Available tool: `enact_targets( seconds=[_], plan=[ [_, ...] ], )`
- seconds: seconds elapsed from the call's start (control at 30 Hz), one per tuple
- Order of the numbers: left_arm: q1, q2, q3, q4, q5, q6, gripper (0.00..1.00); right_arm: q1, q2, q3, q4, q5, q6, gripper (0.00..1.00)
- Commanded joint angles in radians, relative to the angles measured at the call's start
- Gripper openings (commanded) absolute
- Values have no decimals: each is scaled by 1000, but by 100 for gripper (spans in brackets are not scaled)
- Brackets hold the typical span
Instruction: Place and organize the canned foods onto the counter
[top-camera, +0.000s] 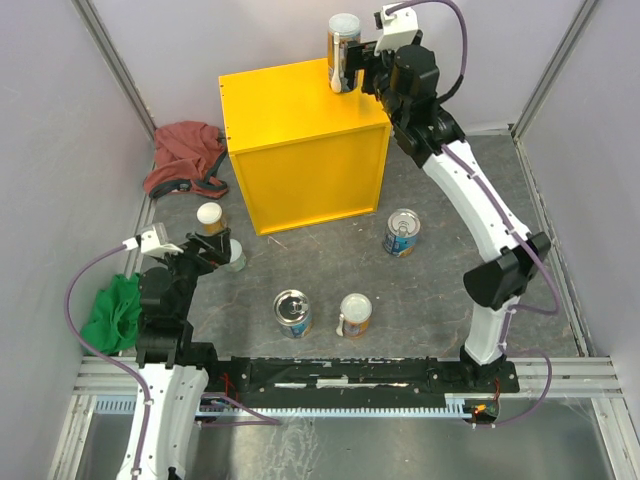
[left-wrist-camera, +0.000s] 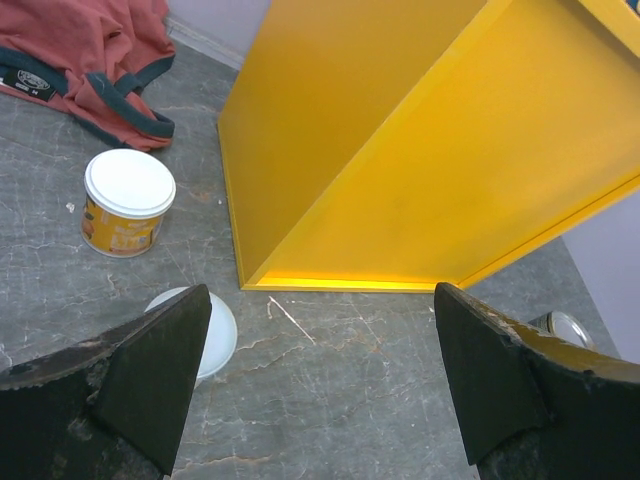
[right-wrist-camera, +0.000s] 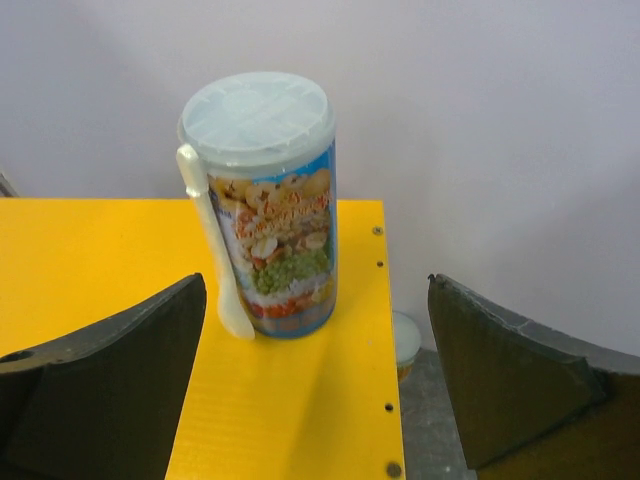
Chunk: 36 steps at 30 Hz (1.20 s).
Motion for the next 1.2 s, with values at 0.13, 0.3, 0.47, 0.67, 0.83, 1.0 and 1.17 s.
enact_targets(
  seconds=[0.13,0.3,0.47,0.67,0.83,1.0,1.17],
  plan=[
    [3,-71,18,-23,14,-71,98,130,-270,-230,27,60,-59,100],
    [3,-94,7,-25,25,-91,98,205,-438,-430,29,184,5,99],
    [3,-98,-2,-26,45,-105,98,287,-600,-622,-45,250,96,97],
    [3,-87,-8,-19,51,-110,98,399,-756,-786,-218,244,207,97],
    [4,-67,-9,-6,55,-118,98,501,-877,-904,-343,225,270,98],
    [3,-62,-11,-6,54,-123,98,586,-943,-988,-472,207,349,100],
    [3,-61,-15,-5,49,-129,97,673,-959,-1034,-572,184,369,99]
  ],
)
